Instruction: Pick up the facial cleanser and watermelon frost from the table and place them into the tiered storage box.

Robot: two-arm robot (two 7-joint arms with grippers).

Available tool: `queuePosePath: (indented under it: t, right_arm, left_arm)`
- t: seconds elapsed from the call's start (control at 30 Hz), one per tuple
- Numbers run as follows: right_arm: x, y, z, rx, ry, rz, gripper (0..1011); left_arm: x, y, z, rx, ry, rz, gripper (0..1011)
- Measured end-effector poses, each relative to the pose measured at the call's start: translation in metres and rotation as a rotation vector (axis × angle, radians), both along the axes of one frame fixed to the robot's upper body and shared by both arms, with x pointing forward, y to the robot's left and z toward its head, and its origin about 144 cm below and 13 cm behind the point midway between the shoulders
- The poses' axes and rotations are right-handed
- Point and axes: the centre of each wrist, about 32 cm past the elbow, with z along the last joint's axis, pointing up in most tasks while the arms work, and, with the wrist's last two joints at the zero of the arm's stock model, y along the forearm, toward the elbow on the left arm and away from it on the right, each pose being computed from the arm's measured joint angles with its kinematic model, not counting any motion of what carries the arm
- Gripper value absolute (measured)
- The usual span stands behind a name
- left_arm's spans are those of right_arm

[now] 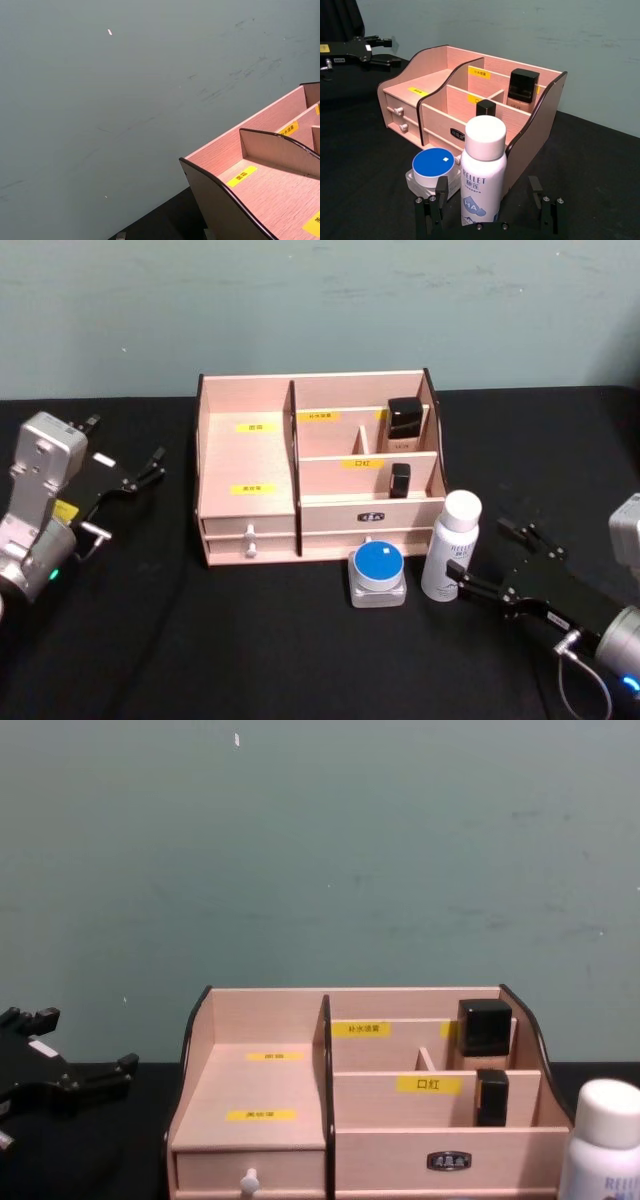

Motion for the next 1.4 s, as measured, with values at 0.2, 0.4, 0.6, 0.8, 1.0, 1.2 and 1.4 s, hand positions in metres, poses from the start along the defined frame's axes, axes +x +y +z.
queuePosePath:
  t: [0.2, 0.4, 0.6, 0.8, 1.0, 1.2, 1.4]
  right_arm:
    - [0.008, 0.002, -0.004, 0.001, 0.003, 0.002, 1003]
    - [0.015, 0.005, -0.004, 0.010, 0.000, 0.010, 1002]
    - [0.021, 0.009, -0.006, 0.015, 0.000, 0.018, 1002]
    - [0.029, 0.012, -0.009, 0.024, 0.008, 0.028, 1003]
    - [0.034, 0.013, -0.011, 0.030, 0.011, 0.028, 1002]
    - [0.039, 0.016, -0.013, 0.039, 0.018, 0.027, 1003]
    - [0.039, 0.016, -0.013, 0.040, 0.019, 0.027, 1002]
  left_arm:
    - [0.000, 0.000, 0.000, 0.000, 0.000, 0.000, 1001]
    - [0.000, 0.000, 0.000, 0.000, 0.000, 0.000, 1001]
    - [0.000, 0.000, 0.000, 0.000, 0.000, 0.000, 1001]
    - [0.000, 0.000, 0.000, 0.000, 0.000, 0.000, 1001]
    - [0.000, 0.000, 0.000, 0.000, 0.000, 0.000, 1001]
    - [0.000, 0.000, 0.000, 0.000, 0.000, 0.000, 1001]
    - [0.000, 0.000, 0.000, 0.000, 0.000, 0.000, 1001]
